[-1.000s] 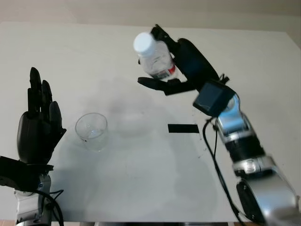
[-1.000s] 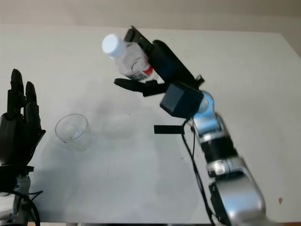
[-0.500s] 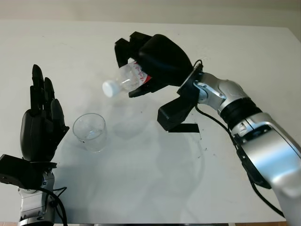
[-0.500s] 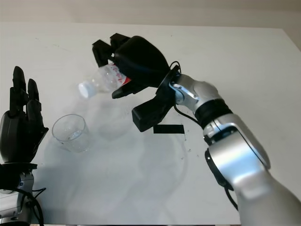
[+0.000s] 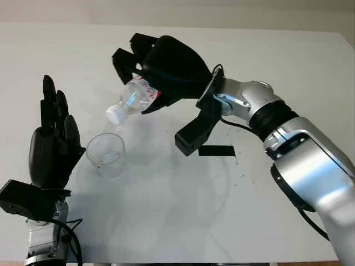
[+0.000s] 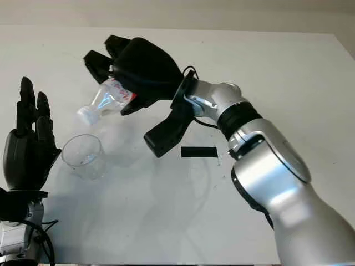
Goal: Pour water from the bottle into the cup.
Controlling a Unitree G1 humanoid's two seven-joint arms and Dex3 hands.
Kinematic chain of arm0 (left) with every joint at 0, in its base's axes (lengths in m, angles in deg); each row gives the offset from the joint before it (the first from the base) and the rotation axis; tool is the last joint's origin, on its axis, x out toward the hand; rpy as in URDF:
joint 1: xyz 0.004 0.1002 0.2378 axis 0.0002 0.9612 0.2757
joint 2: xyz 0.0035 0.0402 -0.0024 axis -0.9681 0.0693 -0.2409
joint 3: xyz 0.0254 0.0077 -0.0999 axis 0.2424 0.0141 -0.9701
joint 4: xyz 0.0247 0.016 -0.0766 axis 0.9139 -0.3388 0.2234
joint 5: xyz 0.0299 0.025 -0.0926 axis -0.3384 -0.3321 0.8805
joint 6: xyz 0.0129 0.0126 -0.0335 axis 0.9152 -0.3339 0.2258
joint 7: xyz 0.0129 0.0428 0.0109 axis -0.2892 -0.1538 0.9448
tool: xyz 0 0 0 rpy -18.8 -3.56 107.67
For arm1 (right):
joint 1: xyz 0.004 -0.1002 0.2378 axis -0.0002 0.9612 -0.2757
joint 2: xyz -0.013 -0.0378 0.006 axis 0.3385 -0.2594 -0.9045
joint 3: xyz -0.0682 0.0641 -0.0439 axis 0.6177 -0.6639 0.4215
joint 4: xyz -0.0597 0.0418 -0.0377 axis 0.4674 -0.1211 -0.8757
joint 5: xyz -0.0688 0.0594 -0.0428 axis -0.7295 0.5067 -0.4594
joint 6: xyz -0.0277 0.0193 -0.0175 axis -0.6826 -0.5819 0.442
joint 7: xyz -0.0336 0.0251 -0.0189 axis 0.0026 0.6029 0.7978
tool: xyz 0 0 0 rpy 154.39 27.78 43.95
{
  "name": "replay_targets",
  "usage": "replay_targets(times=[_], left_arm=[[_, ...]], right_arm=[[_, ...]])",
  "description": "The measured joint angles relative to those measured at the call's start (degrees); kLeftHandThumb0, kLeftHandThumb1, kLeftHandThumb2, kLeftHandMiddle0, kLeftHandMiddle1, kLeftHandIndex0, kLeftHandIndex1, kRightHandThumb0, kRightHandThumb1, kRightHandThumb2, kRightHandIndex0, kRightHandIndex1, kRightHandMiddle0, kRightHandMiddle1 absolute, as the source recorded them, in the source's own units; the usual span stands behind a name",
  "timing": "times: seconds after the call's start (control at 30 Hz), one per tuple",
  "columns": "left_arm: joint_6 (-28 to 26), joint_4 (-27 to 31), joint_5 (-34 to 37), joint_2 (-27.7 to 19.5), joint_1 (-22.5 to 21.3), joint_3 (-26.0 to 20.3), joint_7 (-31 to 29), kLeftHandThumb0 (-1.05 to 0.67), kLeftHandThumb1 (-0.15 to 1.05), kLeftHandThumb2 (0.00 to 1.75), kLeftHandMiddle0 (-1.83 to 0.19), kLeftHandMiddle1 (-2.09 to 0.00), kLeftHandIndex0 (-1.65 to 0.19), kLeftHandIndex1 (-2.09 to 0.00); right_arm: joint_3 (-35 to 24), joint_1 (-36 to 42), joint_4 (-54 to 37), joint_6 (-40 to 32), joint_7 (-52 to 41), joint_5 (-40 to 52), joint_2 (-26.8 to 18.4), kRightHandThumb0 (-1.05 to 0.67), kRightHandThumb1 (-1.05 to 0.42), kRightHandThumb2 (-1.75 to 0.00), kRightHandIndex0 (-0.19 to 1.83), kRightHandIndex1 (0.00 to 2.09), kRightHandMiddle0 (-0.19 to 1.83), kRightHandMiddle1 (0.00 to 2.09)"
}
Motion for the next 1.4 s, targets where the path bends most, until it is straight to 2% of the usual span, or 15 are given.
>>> replay_targets(times=[0.13,0.27,0.4,0.5,0.57,0.8,0.93,1.1,1.2,1.27,1.33,1.4], left_arm=[[0.02,0.08,-0.04,0.31,0.00,0.01,0.42,-0.65,1.05,0.70,0.19,0.00,0.19,0.00],[0.28,0.08,-0.07,0.40,0.01,0.12,0.32,-0.65,1.05,0.71,0.19,0.00,0.19,0.00],[0.27,0.22,-0.06,0.48,0.05,0.11,0.37,-0.66,1.05,0.70,0.19,0.00,0.19,0.00],[0.26,0.52,-0.06,0.63,0.11,0.13,0.54,-0.66,1.05,0.69,0.19,0.00,0.19,0.00],[0.23,0.62,-0.06,0.66,0.16,0.13,0.63,-0.66,1.05,0.69,0.19,0.00,0.19,0.00],[-0.30,1.10,0.03,0.87,0.46,0.11,0.73,-0.66,1.05,0.69,0.19,0.00,0.19,0.00],[-0.25,1.10,0.02,0.86,0.47,0.11,0.66,-0.65,1.05,0.69,0.19,0.00,0.19,0.00],[-0.21,1.09,0.00,0.86,0.47,0.11,0.50,-0.65,1.05,0.70,0.19,0.00,0.19,0.00],[-0.20,1.08,0.01,0.86,0.46,0.11,0.46,-0.65,1.05,0.69,0.19,0.00,0.19,0.00],[-0.20,1.05,0.00,0.86,0.45,0.11,0.49,-0.66,1.05,0.69,0.19,0.00,0.19,0.00],[-0.20,1.05,-0.01,0.90,0.43,0.12,0.59,-0.66,1.05,0.69,0.19,0.00,0.19,0.00],[-0.20,1.07,-0.07,0.91,0.42,0.13,0.65,-0.66,1.05,0.69,0.19,0.00,0.19,0.00]], right_arm=[[2.07,-0.77,0.41,0.41,5.29,-2.22,0.68,-0.45,-1.05,-0.37,1.28,2.09,0.89,2.09],[4.78,-2.15,1.39,-1.00,10.50,-5.40,1.55,-0.43,-1.05,-0.35,1.34,2.09,0.88,2.09],[7.12,-2.90,1.57,-2.86,14.10,-7.70,2.30,-0.45,-1.04,-0.16,1.31,2.09,0.57,2.07],[8.95,-3.35,1.60,-4.73,16.22,-9.44,2.54,-0.47,-1.02,-0.08,1.29,2.09,0.47,2.00],[9.92,-3.63,1.60,-5.97,17.03,-10.53,2.53,-0.48,-1.04,-0.08,1.29,2.09,0.51,2.07],[12.39,-4.11,1.66,-9.87,21.24,-12.94,2.49,-0.46,-1.04,-0.06,1.28,2.09,0.61,2.09],[13.96,-4.61,1.94,-11.02,23.02,-14.36,2.36,-0.48,-1.04,-0.06,1.24,2.09,0.44,2.08],[14.98,-4.85,2.12,-13.74,25.13,-15.42,2.06,-0.50,-1.05,-0.13,1.28,2.09,0.58,2.09],[13.46,-4.84,2.70,-9.71,24.33,-11.87,1.87,-0.48,-1.05,-0.09,1.26,2.09,0.47,2.04],[10.33,-4.71,3.07,-5.00,20.90,-6.42,1.85,-0.47,-1.05,-0.19,1.24,2.09,0.67,2.08],[5.97,-4.19,3.15,-1.04,14.30,0.29,1.62,-0.43,-1.05,-0.20,1.21,2.09,0.87,2.09],[1.00,-2.80,2.93,1.95,6.02,8.01,1.32,-0.44,-1.05,-0.23,1.21,2.09,0.97,2.09]])
